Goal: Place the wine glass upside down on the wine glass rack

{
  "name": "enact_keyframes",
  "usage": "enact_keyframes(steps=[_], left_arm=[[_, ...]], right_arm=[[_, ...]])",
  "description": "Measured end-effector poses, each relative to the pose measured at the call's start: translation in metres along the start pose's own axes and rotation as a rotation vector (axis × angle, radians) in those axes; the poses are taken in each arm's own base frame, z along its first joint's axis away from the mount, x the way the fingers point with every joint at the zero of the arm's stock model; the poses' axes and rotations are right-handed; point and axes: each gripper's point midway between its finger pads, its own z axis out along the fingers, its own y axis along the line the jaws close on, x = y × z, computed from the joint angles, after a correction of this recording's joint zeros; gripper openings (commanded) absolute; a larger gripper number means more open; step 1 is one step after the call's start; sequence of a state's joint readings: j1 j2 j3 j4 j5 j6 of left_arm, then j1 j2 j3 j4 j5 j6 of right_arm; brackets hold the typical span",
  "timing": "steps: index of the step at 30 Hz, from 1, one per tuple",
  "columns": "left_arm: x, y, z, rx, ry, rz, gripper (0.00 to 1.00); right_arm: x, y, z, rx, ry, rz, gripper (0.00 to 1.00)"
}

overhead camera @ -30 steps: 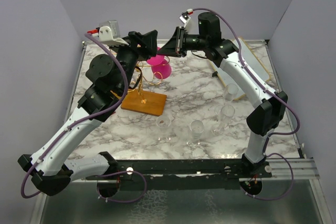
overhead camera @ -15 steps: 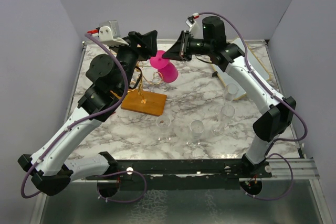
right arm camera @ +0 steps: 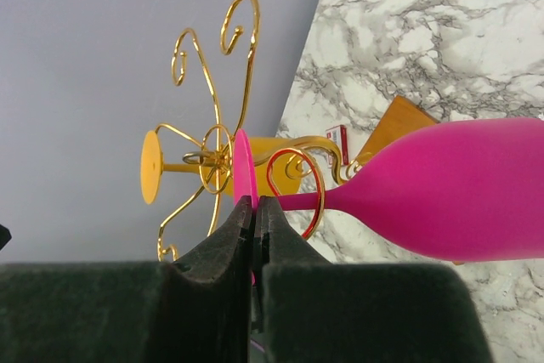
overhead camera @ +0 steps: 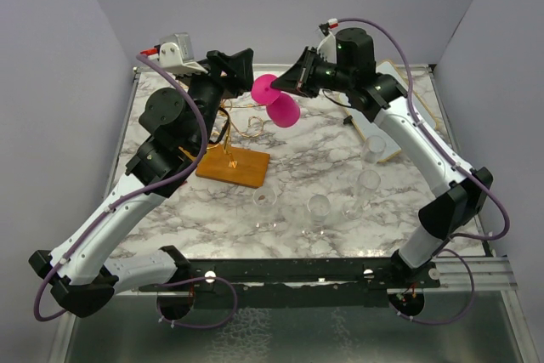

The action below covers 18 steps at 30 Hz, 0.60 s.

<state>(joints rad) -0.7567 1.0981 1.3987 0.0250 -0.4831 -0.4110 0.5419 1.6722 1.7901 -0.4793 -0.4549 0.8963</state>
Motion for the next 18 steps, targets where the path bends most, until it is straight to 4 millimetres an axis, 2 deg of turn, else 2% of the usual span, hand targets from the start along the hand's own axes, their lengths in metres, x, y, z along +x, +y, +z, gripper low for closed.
enact_keyframes(steps=[7, 14, 16, 18], left_arm=[[0.000, 0.000, 0.000, -0.001, 0.000, 0.000, 0.64], [0.000, 0.000, 0.000, -0.001, 0.000, 0.002, 0.64], [0.000, 0.000, 0.000, -0.001, 0.000, 0.003, 0.64], [0.000, 0.000, 0.000, -0.001, 0.001, 0.004, 0.64]], right_arm=[[-0.003, -0.005, 0.006, 0.025, -0.007, -0.007, 0.02], [-0.006, -0.010, 0.018, 0.032, 0.003, -0.019, 0.08], [-0.007, -0.013, 0.021, 0.035, 0.006, -0.022, 0.11], [-0.008, -0.014, 0.024, 0.035, 0.008, -0.026, 0.19]])
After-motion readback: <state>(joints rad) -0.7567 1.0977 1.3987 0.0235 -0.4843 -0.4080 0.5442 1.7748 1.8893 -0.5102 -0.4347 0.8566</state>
